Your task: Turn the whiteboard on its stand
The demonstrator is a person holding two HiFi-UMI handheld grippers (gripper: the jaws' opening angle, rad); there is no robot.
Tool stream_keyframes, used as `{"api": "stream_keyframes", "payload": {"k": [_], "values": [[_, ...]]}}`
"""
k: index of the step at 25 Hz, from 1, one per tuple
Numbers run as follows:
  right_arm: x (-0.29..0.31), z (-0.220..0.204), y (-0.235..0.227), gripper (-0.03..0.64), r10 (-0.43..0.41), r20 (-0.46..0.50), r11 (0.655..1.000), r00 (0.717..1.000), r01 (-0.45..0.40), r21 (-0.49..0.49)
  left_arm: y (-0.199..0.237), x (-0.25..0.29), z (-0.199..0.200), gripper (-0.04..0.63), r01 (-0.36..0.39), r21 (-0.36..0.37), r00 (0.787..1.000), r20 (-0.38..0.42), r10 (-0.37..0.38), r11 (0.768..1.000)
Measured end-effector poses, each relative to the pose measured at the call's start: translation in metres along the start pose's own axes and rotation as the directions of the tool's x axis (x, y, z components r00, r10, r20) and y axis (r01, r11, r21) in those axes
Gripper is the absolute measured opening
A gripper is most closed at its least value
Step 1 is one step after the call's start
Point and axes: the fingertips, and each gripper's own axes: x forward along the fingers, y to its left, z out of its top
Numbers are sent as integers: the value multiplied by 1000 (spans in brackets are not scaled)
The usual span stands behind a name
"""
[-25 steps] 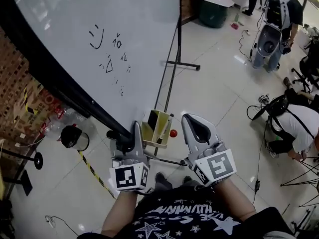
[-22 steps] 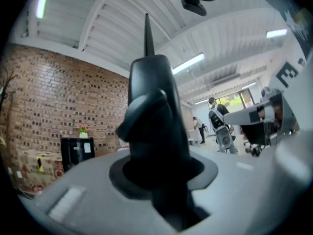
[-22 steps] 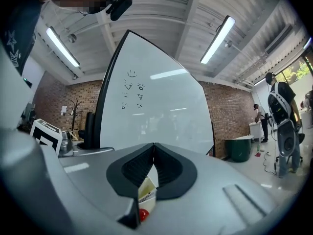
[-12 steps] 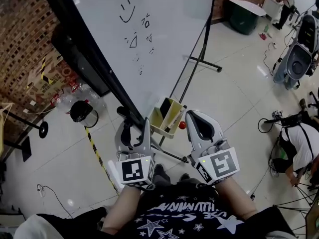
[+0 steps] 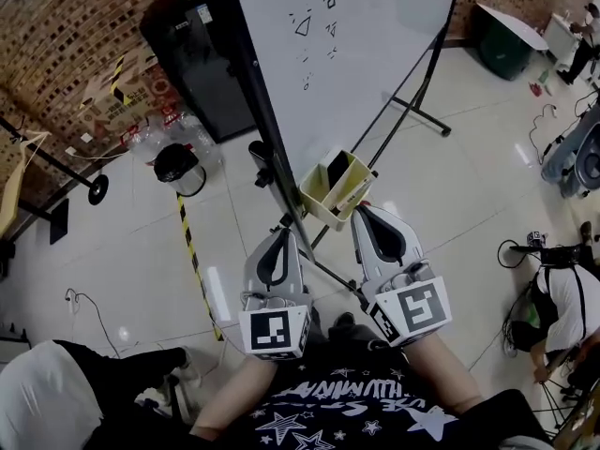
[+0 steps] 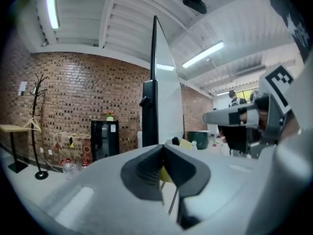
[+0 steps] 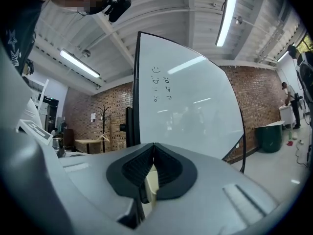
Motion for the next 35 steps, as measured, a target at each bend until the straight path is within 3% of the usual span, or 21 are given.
{"api": "stream_keyframes", "payload": {"k": [4,7,15,35], "values": [[-4,-2,13,9,21,5,1000,1000,-21,-2,-11,2,13,5,11,-3,1000,28,-11,1000],[-5,-1,18,8,12,10,1000,1000,-12,-15,-21,10,20,5,59,12,997,44,-59,998],[-4,5,19,8,-37,-20,997,999,35,-65,-37,34,39,5,171,-43,983,80,-167,984],[-12,6,14,8,-90,-32,994,995,88,-67,-58,29,50,5,261,-29,960,112,-257,965]]}}
